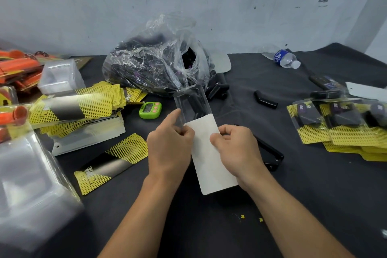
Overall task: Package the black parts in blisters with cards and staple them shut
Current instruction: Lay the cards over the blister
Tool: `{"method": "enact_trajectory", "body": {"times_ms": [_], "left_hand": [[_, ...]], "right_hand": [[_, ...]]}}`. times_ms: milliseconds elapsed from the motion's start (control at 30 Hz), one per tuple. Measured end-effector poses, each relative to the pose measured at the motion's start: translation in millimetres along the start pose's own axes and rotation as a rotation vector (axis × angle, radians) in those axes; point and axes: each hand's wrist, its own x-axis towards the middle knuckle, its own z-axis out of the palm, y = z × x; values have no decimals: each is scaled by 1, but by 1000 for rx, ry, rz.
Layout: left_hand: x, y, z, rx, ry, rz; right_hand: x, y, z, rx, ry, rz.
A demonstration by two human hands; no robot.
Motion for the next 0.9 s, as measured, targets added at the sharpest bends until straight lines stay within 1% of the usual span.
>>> {"method": "enact_trajectory", "body": {"times_ms": [233, 300, 433, 533, 633, 667, 767, 800, 900], "left_hand": [[-1, 2, 2, -223, -20, -84], [1, 0, 2, -306, -66, -118], [3, -4, 5, -561, -207, -228], [2, -4, 7, -617, -257, -262], [5, -4, 7, -633, -236, -308], [6, -4, 6, -645, -221, -308], [9, -5, 3, -670, -156, -310], [11, -6, 3, -668, -137, -321], [10, -10, 3, -599, -122, -314]], "right_hand": [[5, 3, -4, 5, 56, 9], [8, 5, -4, -1, 83, 9], [10, 7, -7, -65, 181, -42], [8, 6, -9, -122, 212, -93], [6, 4, -10, -105, 159, -129], [5, 4, -11, -83, 115, -116], [3, -2, -15, 158, -98, -43], [2, -2, -16, 203, -152, -26], [0, -3, -18, 173, -177, -53]]}}
